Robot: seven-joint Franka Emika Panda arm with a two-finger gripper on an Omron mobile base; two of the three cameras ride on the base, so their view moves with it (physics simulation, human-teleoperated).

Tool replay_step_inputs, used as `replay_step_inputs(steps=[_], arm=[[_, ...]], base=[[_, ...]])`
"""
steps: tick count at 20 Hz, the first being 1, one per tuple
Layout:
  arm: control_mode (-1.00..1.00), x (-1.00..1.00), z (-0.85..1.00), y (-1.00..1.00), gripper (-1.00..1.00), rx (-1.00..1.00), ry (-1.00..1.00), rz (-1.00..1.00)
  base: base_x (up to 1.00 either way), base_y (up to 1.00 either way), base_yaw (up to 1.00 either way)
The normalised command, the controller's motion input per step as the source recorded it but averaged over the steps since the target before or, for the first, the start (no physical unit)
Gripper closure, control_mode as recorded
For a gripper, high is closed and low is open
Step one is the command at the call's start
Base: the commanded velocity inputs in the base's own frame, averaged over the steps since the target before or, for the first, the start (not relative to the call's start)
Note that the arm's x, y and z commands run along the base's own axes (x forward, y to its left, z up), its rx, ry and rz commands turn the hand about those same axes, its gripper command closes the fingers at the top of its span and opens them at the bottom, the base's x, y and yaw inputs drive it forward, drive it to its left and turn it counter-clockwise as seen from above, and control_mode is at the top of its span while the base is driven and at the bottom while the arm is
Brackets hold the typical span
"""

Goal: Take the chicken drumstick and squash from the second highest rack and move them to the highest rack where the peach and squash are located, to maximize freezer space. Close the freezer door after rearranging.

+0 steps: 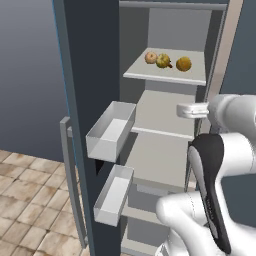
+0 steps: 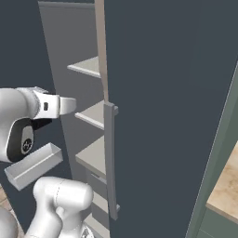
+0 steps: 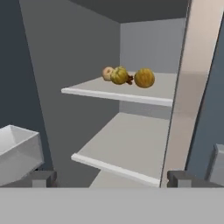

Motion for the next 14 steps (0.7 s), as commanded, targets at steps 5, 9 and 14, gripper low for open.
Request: replay_step_inputs(steps=[5,9,14], arm=[[-1.0,-0.95,-0.22,0.06,-1.0,0.0,0.0,0.0],[1.0,-0.5,-0.12,0.04,-1.0,0.0,0.0,0.0],[1.0,0.0,0.0,0.0,-1.0,0.0,0.0,0.0]], base=[[0.0,0.0,0.0],[-0.5,0.07,0.0],[-0.95,0.32,0.0]])
